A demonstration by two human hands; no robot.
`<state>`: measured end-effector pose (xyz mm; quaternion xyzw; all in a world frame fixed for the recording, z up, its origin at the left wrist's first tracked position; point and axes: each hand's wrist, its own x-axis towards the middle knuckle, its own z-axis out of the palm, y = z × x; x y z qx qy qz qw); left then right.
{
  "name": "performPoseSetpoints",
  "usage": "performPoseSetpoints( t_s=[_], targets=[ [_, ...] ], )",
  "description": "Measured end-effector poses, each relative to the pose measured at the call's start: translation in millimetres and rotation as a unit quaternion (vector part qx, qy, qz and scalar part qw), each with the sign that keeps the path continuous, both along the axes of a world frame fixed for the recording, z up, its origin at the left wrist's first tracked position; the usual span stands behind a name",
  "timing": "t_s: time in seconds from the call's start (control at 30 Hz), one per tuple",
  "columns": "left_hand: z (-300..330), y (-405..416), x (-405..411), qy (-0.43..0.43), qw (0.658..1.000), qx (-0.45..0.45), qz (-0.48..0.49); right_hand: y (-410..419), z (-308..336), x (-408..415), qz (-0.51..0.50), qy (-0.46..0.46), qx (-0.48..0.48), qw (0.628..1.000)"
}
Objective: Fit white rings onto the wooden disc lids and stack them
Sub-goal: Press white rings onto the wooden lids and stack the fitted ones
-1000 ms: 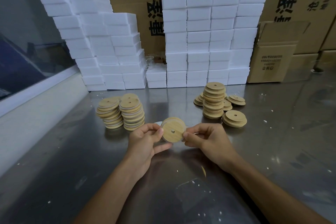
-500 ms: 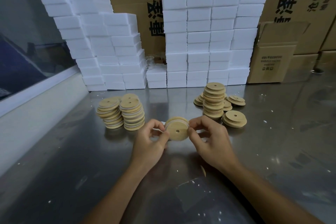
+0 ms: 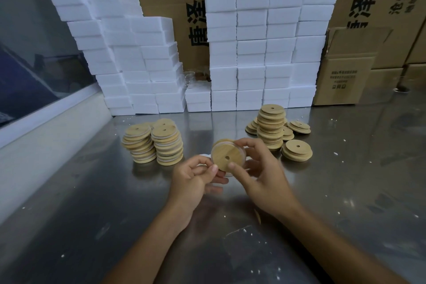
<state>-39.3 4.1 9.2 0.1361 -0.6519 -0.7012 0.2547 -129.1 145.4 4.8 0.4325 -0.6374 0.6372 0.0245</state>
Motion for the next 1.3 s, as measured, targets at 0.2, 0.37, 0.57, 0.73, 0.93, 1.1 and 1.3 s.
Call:
performPoseSetpoints(
  t_s=[0.2,0.37,0.57,0.73,0.93,1.1,1.3],
  targets=[
    [-1.1,3.0,-2.1,-0.019,1.0,0.002,0.017,-0.8,-5.5,-3.6,-0.014,0.016,0.019,1.0],
    [0.1,2.8,-0.8,-0.003,0.998,-0.043,0.056,1.4,0.1,-1.9,-0.039,0.116,0.06,0.991],
    [-5.2,3.6,-1.8,0.012,0.986,-0.15,0.075,6.9,4.5,-3.7,-0.069,0.197,0.135,0.969],
    [-5.8,1.3,-3.3,0.029,0.987,-0.141,0.066,8.4,3.9,-2.7,-0.086,0.233,0.18,0.952],
    [-3.4,-0.5,-3.5,0.028,0.991,-0.115,0.064,4.8,-5.8,-3.0,-0.077,0.154,0.137,0.976],
    [7.5,-11.2,1.5,0.039,0.99,-0.066,0.117,3.4,-6.4,-6.3,-0.099,0.002,0.094,0.991],
    [39.9,-31.5,4.3,0.089,0.969,0.101,0.206,3.0,-6.1,-8.8,-0.122,-0.024,0.12,0.985]
  ],
)
